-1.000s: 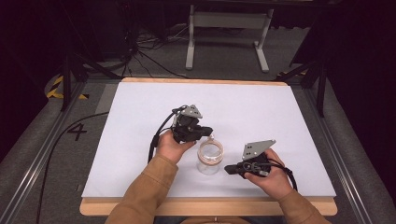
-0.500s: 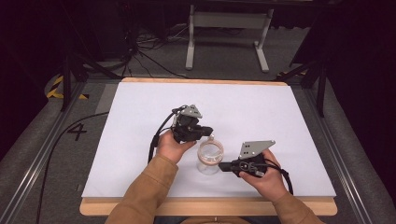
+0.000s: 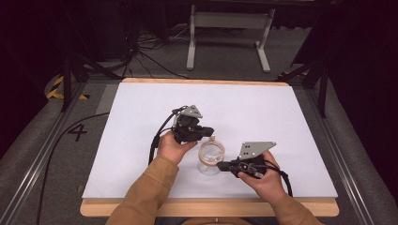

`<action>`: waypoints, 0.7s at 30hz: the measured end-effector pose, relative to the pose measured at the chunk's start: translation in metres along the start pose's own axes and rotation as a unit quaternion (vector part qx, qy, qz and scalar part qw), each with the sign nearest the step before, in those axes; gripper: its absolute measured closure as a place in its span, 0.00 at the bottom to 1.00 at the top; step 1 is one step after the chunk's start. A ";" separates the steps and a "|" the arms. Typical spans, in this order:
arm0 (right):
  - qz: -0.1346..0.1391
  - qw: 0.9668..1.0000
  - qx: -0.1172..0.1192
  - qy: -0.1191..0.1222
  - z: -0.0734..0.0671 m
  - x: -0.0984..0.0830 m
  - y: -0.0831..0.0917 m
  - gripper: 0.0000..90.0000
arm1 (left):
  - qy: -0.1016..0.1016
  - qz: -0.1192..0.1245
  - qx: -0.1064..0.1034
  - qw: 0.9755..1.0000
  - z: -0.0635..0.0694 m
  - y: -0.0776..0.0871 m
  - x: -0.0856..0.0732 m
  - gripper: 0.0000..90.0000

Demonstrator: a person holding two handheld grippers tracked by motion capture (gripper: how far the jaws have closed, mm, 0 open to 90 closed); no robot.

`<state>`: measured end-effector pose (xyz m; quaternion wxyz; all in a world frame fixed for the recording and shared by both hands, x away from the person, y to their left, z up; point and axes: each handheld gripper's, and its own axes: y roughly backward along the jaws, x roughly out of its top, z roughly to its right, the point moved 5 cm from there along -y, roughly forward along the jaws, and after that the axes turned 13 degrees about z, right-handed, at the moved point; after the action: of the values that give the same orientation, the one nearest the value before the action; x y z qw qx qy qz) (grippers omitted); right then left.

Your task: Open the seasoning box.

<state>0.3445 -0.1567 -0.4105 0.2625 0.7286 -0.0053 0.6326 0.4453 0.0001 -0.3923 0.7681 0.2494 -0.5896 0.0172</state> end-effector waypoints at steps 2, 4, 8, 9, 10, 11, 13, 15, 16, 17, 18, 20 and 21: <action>0.000 1.000 0.002 -0.002 -0.001 0.000 -0.001 1.00 | 0.001 0.000 0.000 1.000 0.000 0.000 0.000 0.96; 0.001 1.000 0.003 -0.002 -0.001 0.000 -0.001 1.00 | 0.001 0.000 0.000 1.000 0.000 0.000 0.000 0.96; 0.003 1.000 0.004 -0.001 -0.001 0.000 -0.002 1.00 | 0.005 0.002 0.000 1.000 0.000 0.000 0.000 0.96; 0.002 1.000 0.005 -0.001 -0.001 0.000 -0.002 1.00 | 0.006 0.003 0.001 1.000 0.000 0.000 0.000 0.96; 0.002 1.000 0.004 -0.001 -0.001 -0.001 -0.003 1.00 | 0.006 0.003 0.001 1.000 0.000 0.000 0.000 0.96; 0.003 1.000 0.003 -0.001 -0.001 -0.001 -0.003 1.00 | 0.006 0.003 0.001 1.000 0.000 0.000 0.000 0.96; 0.004 1.000 0.002 -0.002 -0.001 -0.001 -0.003 1.00 | 0.005 0.002 0.001 1.000 0.000 0.000 0.000 0.96; 0.006 1.000 0.000 -0.002 0.000 -0.001 -0.003 1.00 | 0.005 0.002 0.001 1.000 0.000 0.000 0.000 0.96; 0.007 1.000 0.001 -0.002 0.000 -0.001 -0.003 1.00 | 0.005 0.002 0.001 1.000 0.000 0.000 -0.001 0.95; 0.008 1.000 0.000 -0.002 0.000 -0.001 -0.003 1.00 | 0.006 0.001 0.002 1.000 0.001 0.000 -0.001 0.93; 0.009 1.000 -0.001 -0.002 0.000 -0.001 -0.003 1.00 | 0.007 -0.001 0.003 1.000 0.001 0.001 -0.001 0.92; 0.011 1.000 0.000 -0.002 0.000 0.000 -0.003 1.00 | 0.000 -0.006 0.011 1.000 0.002 0.002 0.000 0.90; 0.011 1.000 0.000 -0.002 0.000 0.000 -0.003 1.00 | -0.004 -0.005 0.013 1.000 0.002 0.004 0.001 0.87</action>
<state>0.3458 -0.1545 -0.4113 0.2557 0.7293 -0.0141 0.6344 0.4423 0.0027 -0.3898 0.7628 0.2626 -0.5906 0.0198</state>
